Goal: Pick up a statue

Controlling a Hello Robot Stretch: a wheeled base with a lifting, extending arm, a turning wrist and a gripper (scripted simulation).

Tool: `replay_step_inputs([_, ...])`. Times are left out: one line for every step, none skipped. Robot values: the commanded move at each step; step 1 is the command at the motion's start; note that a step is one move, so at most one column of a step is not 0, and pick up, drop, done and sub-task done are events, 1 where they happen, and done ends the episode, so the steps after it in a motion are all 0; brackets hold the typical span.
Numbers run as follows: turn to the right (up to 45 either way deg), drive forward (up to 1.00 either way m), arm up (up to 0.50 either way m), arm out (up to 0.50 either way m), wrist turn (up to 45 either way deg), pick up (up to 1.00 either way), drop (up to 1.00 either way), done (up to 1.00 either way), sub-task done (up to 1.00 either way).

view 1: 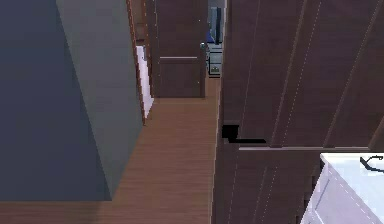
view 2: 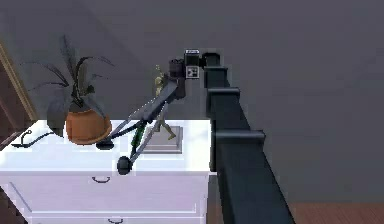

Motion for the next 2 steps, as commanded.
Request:
replay_step_inputs([0.0,0.0,0.0,0.0,45.0,0.0,0.0,0.0,0.0])
replay_step_inputs([0.0,0.0,0.0,0.0,45.0,0.0,0.0,0.0,0.0])
